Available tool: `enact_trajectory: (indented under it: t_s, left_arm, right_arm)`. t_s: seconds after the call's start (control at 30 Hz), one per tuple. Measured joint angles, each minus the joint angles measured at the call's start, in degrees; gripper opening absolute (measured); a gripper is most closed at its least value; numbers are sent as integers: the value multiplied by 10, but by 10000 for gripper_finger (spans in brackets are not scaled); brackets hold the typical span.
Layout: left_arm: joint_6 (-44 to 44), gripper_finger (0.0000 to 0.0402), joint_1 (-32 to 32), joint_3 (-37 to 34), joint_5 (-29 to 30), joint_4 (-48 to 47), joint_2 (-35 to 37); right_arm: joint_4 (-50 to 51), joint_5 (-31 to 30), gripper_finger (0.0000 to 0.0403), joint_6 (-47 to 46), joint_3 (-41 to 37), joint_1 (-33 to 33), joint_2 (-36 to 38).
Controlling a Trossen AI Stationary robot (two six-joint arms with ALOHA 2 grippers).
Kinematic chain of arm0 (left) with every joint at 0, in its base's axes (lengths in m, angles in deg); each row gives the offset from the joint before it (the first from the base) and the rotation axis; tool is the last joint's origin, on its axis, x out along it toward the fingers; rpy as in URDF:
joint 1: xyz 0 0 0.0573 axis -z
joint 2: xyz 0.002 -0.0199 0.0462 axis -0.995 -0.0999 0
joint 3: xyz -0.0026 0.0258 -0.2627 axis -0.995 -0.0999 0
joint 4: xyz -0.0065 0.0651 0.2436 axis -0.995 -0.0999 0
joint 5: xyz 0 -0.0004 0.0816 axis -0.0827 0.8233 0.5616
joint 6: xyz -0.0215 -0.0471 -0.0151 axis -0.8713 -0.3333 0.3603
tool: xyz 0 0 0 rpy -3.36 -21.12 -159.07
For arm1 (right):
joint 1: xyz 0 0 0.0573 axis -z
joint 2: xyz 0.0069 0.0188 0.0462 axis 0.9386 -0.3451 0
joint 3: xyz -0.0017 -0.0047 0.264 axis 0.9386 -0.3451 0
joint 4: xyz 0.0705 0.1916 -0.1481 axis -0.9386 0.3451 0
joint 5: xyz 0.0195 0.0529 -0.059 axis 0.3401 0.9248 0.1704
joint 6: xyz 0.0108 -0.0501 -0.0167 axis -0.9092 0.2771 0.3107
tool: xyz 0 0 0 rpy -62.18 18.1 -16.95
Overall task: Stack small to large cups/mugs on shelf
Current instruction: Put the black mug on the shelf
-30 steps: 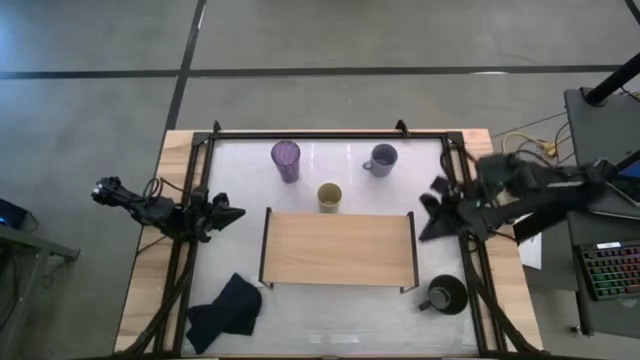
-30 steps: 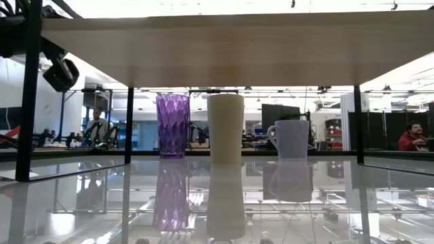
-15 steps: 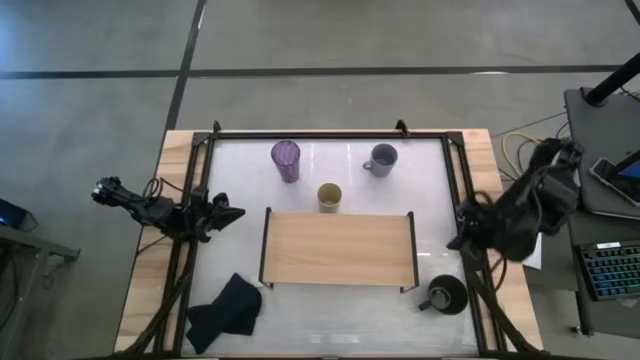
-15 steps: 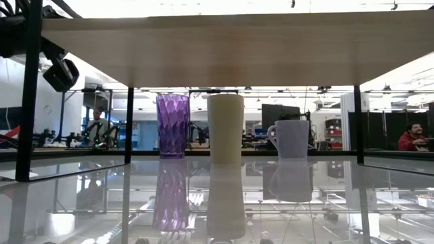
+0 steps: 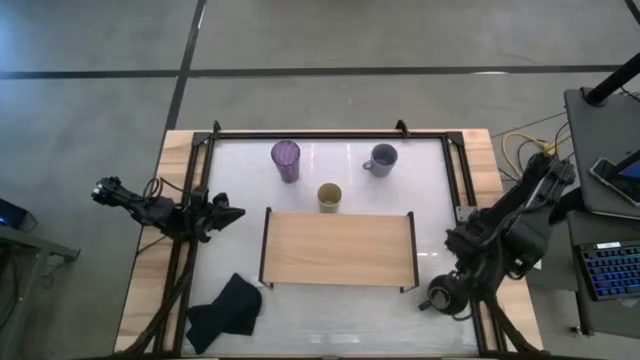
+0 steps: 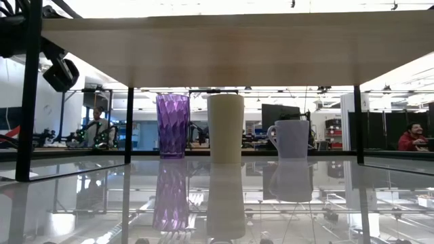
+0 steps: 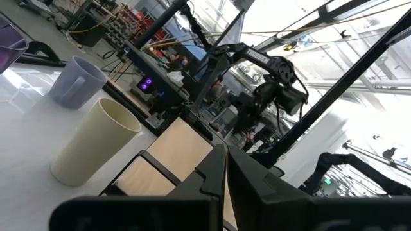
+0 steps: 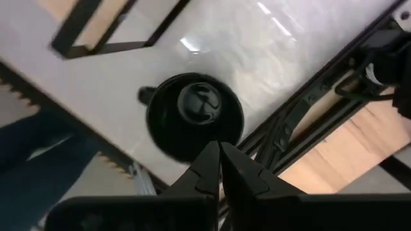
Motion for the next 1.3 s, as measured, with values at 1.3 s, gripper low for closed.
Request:
enact_trajectory:
  t_s: [1.3]
  left_arm:
    - [0, 0, 0, 0, 2, 0, 0]
  right_arm:
    - [-158, 43, 146, -20, -258, -2, 77]
